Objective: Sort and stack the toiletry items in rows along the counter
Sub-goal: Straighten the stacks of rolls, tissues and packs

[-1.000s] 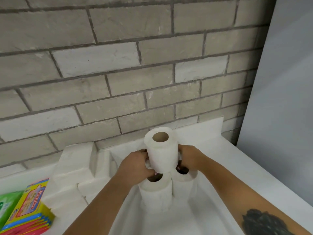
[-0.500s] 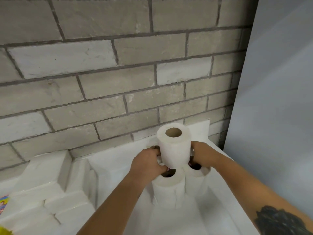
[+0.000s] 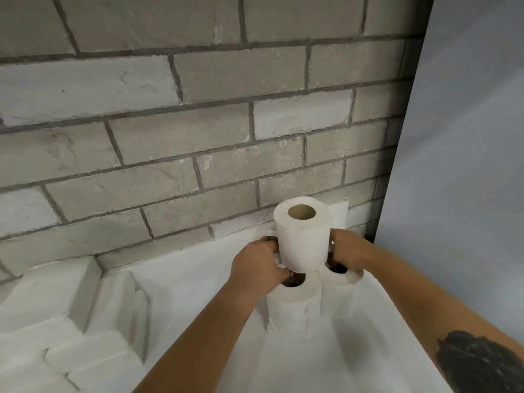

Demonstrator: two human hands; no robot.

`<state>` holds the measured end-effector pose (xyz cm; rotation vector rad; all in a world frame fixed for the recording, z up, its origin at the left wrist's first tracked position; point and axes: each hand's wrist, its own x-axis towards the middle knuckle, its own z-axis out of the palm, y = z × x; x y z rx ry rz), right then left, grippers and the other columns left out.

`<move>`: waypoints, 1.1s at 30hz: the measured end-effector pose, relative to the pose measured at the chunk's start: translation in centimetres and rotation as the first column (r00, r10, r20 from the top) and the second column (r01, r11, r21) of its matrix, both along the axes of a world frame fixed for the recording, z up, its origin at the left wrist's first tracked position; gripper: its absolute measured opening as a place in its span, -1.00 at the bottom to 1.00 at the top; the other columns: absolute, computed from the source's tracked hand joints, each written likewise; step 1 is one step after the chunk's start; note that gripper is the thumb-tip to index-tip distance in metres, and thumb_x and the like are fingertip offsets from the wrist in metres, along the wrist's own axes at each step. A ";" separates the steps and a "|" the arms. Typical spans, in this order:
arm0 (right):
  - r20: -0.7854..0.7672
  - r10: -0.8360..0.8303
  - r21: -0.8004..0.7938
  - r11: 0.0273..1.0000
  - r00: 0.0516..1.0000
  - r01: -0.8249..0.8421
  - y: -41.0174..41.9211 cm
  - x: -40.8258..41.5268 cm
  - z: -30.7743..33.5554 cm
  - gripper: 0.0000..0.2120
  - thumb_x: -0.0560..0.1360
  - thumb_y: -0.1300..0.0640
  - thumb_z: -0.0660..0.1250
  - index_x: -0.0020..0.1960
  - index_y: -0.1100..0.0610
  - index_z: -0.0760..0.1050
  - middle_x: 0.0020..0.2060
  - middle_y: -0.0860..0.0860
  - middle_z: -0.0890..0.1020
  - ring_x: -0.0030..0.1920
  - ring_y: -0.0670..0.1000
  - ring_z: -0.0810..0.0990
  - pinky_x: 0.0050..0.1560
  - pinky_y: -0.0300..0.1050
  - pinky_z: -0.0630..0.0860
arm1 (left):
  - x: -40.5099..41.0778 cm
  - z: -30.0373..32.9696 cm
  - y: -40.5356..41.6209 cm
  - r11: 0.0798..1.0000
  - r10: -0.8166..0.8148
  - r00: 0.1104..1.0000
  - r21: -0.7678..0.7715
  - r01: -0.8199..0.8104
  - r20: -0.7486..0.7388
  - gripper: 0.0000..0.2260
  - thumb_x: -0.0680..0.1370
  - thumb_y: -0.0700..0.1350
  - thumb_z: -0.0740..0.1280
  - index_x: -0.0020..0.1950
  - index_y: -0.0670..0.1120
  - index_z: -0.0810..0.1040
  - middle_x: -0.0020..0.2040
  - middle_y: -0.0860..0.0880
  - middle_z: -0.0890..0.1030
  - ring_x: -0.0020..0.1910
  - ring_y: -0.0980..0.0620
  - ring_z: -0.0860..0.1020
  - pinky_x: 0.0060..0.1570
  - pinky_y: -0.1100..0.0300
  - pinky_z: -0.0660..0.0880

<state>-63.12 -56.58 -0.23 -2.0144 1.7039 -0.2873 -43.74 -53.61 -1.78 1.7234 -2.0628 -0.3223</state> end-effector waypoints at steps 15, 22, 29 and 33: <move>0.390 -0.144 0.171 0.982 0.909 0.082 0.0 -2.4 -0.8 -0.28 0.37 0.30 0.33 0.41 -0.21 0.27 0.33 -0.08 0.43 0.26 0.05 0.43 0.14 -0.08 0.43 | 0.8 -0.4 0.7 0.987 -0.014 0.917 0.143 0.077 -0.398 -0.46 0.33 -0.05 0.45 0.28 0.12 0.42 0.30 0.10 0.45 0.27 0.08 0.44 0.15 0.20 0.43; 0.670 -0.492 0.394 0.871 0.557 0.294 0.4 -2.3 -2.7 -0.62 0.57 0.01 0.24 0.38 -0.09 0.38 0.32 0.01 0.46 0.21 0.13 0.50 0.27 0.12 0.44 | -1.0 -3.4 3.2 0.964 0.245 0.458 0.266 -0.019 -0.855 -0.33 0.42 0.10 0.24 0.50 0.23 0.08 0.50 0.14 0.22 0.44 0.05 0.28 0.42 -0.01 0.25; 0.713 -0.482 0.406 0.876 0.509 0.261 0.4 -1.6 -3.1 -0.73 0.59 0.12 0.21 0.26 -0.01 0.52 0.00 0.01 0.60 0.00 0.10 0.58 0.16 0.10 0.51 | -3.0 -3.7 2.7 0.954 0.290 0.341 0.300 -0.025 -0.894 -0.70 0.66 0.02 0.04 0.39 0.22 0.29 0.17 0.19 0.53 0.21 0.11 0.48 0.30 0.06 0.41; 0.670 -0.490 0.390 0.872 0.558 0.296 0.7 -1.2 -2.7 -0.70 0.59 0.06 0.22 0.31 -0.04 0.47 0.22 0.09 0.53 0.11 0.17 0.54 0.21 0.11 0.48 | -2.6 -4.2 2.4 0.953 0.297 0.404 0.295 -0.067 -0.865 -0.63 0.64 0.03 0.07 0.46 0.20 0.21 0.38 0.10 0.43 0.34 0.03 0.42 0.36 -0.05 0.37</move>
